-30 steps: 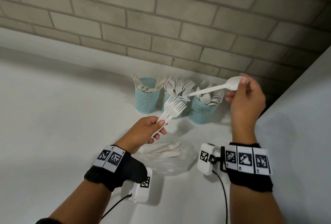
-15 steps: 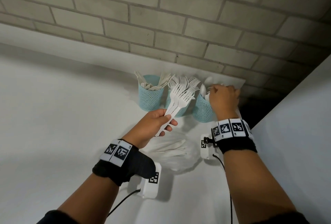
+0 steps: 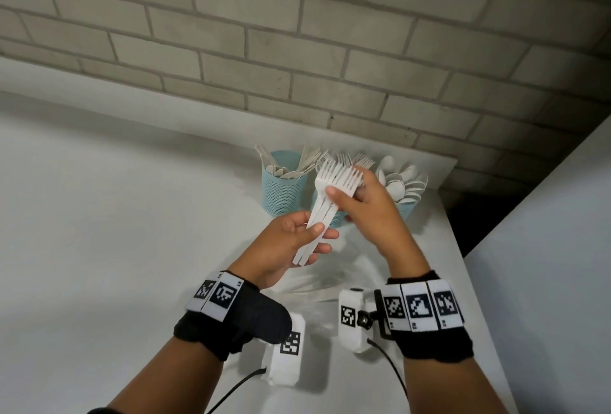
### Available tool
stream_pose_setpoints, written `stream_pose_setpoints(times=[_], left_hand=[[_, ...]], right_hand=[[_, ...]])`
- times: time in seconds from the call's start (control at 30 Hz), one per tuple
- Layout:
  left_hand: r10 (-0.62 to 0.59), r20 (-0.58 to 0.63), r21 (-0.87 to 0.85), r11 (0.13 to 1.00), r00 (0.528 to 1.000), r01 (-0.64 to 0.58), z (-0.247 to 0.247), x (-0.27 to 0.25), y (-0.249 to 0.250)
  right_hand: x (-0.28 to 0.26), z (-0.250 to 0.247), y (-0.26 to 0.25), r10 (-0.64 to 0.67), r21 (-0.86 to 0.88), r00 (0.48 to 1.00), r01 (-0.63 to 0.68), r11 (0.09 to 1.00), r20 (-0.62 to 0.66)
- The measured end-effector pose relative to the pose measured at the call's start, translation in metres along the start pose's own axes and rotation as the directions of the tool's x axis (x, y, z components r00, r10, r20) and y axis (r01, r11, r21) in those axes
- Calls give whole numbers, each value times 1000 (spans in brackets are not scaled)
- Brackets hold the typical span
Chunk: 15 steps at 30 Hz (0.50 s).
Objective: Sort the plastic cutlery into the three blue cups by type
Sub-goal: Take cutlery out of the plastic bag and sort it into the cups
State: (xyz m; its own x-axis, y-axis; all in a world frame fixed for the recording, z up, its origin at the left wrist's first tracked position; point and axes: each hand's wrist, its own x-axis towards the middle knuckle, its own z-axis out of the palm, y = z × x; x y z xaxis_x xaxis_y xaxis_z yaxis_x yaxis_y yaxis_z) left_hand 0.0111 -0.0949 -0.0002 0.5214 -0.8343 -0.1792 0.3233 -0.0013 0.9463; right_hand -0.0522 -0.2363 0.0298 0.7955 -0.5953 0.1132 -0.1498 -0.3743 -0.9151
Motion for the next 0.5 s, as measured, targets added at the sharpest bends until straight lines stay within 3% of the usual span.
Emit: stream_pose_setpoints(times=[0.2,0.5], left_hand=[[-10,-23,4,1000,1000,10,-4,-9,-4],[-11,-52,41,999,999,13,-4,-17,-5]], right_hand=[[-9,14,5,69,321,997,-74,944,29],[-18,15,8,93,412,995,-96,906,27]])
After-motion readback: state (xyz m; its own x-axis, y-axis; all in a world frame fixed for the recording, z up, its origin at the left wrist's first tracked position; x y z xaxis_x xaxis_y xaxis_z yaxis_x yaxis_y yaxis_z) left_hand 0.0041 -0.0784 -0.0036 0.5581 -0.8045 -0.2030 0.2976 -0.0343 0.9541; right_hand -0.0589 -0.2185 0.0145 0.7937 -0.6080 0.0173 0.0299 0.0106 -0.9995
